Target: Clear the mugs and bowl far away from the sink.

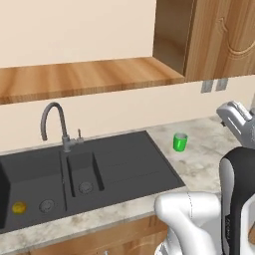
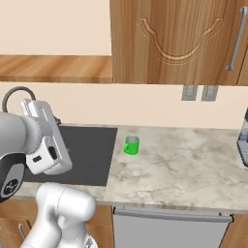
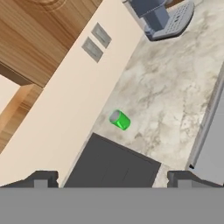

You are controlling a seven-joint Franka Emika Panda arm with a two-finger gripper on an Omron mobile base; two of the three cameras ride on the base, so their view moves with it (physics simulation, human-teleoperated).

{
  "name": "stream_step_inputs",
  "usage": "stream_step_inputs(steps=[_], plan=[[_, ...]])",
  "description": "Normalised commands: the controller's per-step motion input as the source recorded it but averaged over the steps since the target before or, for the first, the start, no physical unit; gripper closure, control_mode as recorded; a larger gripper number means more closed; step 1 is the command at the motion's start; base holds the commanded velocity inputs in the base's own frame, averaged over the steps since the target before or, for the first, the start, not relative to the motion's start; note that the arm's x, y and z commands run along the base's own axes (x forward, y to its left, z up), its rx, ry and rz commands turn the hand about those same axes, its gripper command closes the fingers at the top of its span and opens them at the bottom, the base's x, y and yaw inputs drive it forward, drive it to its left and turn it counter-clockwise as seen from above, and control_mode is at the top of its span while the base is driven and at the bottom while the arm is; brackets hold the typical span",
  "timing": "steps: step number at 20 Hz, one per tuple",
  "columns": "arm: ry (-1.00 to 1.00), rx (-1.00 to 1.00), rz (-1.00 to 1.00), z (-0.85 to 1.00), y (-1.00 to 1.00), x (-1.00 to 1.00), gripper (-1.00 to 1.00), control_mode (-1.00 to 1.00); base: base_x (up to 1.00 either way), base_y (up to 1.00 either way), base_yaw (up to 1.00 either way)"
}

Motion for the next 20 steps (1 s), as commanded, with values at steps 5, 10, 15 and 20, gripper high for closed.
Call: stream_step_inputs(steps=[5,10,15,20], plan=[[0.00,0.00,0.00,0.00,0.00,0.00,-1.00,1.00,0.42,0.00,-0.26],[0.00,0.00,0.00,0.00,0.00,0.00,-1.00,1.00,0.44,0.00,-0.33],[0.00,0.00,0.00,0.00,0.00,0.00,-1.00,1.00,0.49,0.00,-0.33],[0.00,0.00,0.00,0.00,0.00,0.00,-1.00,1.00,0.43,0.00,-0.29]])
